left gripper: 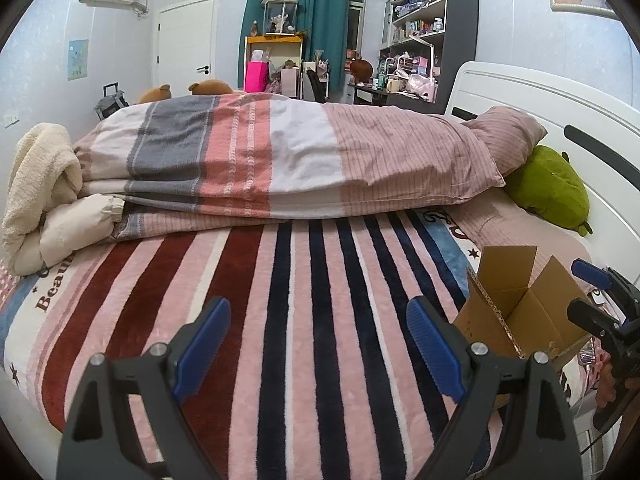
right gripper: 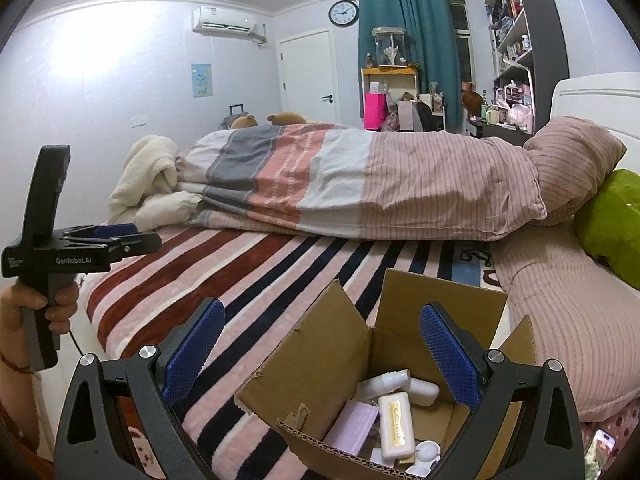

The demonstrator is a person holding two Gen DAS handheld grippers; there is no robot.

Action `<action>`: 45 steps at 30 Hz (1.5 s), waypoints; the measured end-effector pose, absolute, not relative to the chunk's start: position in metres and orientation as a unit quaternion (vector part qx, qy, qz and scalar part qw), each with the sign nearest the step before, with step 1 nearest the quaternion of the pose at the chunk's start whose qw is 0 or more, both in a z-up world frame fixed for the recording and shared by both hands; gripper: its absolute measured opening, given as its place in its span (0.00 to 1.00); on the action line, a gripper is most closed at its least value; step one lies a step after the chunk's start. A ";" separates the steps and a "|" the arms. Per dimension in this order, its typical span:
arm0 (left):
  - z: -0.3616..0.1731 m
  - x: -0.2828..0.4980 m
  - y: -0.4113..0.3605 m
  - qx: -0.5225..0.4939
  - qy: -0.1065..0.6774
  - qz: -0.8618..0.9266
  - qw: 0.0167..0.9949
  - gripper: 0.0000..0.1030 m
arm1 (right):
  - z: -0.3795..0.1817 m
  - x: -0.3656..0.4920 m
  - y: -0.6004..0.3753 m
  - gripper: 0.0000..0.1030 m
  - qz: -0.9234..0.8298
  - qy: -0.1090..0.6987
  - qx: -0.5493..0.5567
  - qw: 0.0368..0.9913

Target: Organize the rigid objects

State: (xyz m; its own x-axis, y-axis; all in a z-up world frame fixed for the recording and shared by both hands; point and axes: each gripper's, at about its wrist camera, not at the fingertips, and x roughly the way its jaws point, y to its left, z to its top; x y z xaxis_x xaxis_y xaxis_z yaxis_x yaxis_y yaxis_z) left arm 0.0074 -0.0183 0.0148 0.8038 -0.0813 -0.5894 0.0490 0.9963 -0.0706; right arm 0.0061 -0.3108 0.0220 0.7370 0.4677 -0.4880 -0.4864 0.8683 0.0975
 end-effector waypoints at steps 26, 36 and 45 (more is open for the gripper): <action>0.016 0.004 -0.019 -0.021 0.313 -0.028 0.949 0.86 | 0.016 0.002 -0.309 0.95 0.256 0.264 0.003 0.930; 0.016 0.004 -0.018 -0.019 0.312 -0.028 0.949 0.86 | 0.015 0.000 -0.308 0.95 0.255 0.266 0.006 0.930; 0.017 0.004 -0.018 -0.020 0.311 -0.030 0.950 0.86 | 0.015 0.001 -0.309 0.96 0.256 0.266 0.006 0.929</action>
